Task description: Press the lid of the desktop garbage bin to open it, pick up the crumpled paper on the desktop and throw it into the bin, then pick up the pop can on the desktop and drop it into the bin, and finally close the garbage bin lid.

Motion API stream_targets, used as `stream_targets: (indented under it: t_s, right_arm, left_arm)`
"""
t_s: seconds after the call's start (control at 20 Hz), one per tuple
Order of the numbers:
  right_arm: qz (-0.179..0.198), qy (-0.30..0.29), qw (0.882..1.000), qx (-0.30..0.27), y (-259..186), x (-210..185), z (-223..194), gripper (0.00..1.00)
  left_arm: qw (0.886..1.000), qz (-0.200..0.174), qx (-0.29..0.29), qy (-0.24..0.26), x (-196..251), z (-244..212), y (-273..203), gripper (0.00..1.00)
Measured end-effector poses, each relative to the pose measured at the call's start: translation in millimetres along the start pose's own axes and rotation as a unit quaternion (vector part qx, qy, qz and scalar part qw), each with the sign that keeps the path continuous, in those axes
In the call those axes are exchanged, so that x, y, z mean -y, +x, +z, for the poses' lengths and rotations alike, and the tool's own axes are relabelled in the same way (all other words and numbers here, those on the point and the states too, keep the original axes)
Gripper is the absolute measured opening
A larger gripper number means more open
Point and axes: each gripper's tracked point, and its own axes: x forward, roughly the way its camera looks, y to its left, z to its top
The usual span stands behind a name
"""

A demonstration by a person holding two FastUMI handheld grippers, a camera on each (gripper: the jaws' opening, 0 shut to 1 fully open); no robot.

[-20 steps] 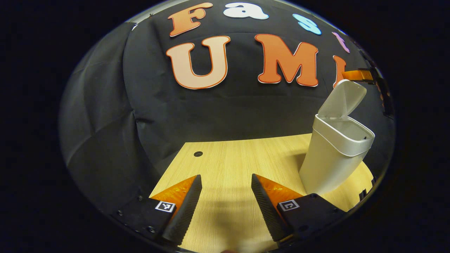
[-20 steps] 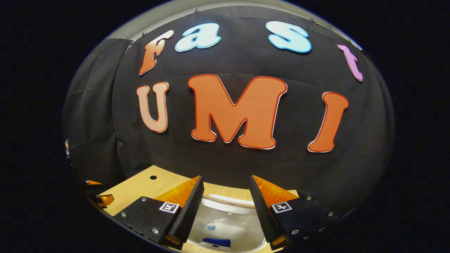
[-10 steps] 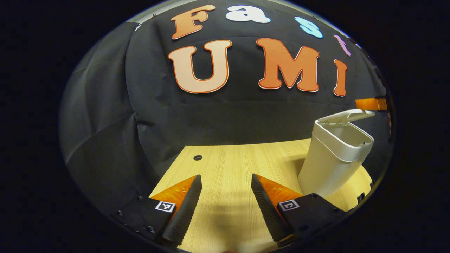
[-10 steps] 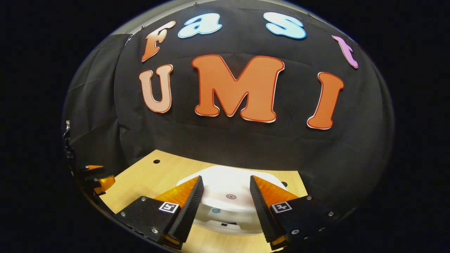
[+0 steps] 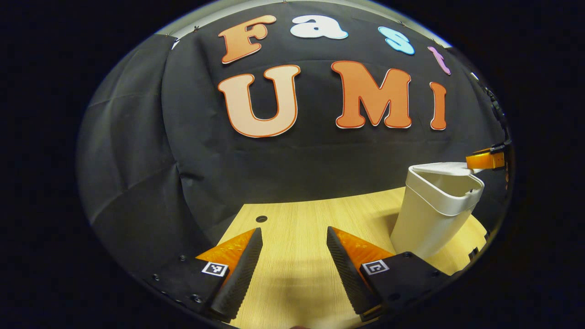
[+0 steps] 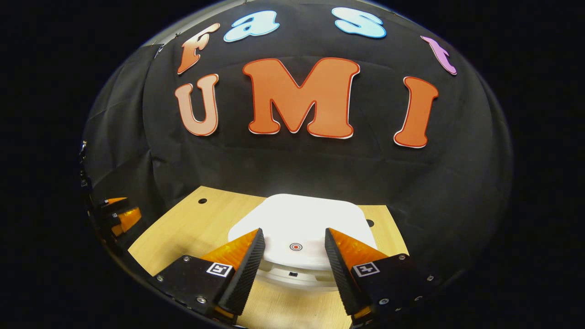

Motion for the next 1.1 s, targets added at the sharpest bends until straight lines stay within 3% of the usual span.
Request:
stream_targets:
  t_s: [0.2, 0.45, 0.95, 1.0, 1.1]
  right_arm:
    - [-0.001, 0.001, 1.000, -0.025, 0, -6, -19, 0.81]
    - [-0.011, 0.009, 0.999, -0.041, 5, -6, -34, 0.81]
    - [-0.029, 0.035, 0.998, -0.047, 7, -12, -41, 0.65]
    - [-0.029, 0.041, 0.997, -0.050, 8, -12, -42, 0.63]
    - [-0.032, 0.045, 0.997, -0.050, 7, -11, -43, 0.65]
  left_arm:
    - [1.000, 0.012, 0.016, 0.010, -12, 12, -5, 0.91]
    - [0.999, 0.014, 0.026, -0.020, -6, 18, -2, 0.90]
    - [0.999, 0.016, 0.020, -0.021, 7, 15, 1, 0.87]
    - [0.999, 0.015, 0.022, -0.020, 9, 16, 1, 0.91]
    - [0.999, 0.013, 0.031, -0.018, 10, 23, 0, 0.87]
